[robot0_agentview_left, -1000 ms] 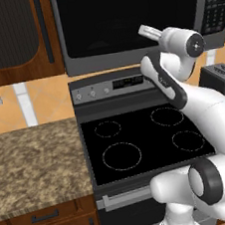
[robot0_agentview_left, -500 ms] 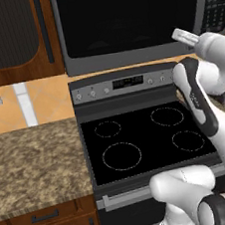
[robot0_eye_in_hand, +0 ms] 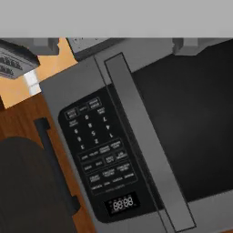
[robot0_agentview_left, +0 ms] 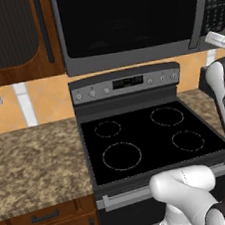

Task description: Open the microwave, place the bowl with waffle inside the microwave, then close the microwave door and turn it on.

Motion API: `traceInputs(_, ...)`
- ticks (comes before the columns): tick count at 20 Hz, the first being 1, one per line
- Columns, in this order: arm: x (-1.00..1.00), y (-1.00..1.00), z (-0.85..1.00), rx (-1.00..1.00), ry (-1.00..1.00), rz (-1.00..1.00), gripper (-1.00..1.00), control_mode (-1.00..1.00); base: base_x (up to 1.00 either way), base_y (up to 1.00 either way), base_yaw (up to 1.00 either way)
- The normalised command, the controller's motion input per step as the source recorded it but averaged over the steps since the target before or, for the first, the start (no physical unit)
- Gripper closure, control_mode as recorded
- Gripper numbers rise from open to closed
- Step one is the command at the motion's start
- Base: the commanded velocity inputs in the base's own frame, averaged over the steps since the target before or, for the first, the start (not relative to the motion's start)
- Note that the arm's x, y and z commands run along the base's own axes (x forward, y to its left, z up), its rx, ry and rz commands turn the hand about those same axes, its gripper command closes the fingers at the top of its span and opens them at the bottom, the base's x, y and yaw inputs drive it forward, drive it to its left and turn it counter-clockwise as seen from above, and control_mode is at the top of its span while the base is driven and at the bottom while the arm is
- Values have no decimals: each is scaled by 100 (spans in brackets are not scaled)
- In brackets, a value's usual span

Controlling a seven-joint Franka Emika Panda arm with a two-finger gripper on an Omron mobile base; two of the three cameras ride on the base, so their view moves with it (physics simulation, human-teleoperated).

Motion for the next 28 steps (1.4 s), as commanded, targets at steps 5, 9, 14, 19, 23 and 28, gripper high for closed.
traceInputs(5, -15, -23, -22, -31, -9, 0, -100, -100, 0, 0, 0)
traceInputs(9, -2, -22, -11, -23, -12, 0, -100, -100, 0, 0, 0)
traceInputs(14, 7, -43, 18, 0, 0, 1, -100, -100, 0, 0, 0)
traceInputs(19, 22, -26, 13, 0, 10, 1, -100, -100, 0, 0, 0)
traceInputs(23, 18, -15, 0, 0, 10, 1, -100, -100, 0, 0, 0)
traceInputs(28, 16, -1, 0, 0, 6, 0, -100, -100, 0, 0, 0)
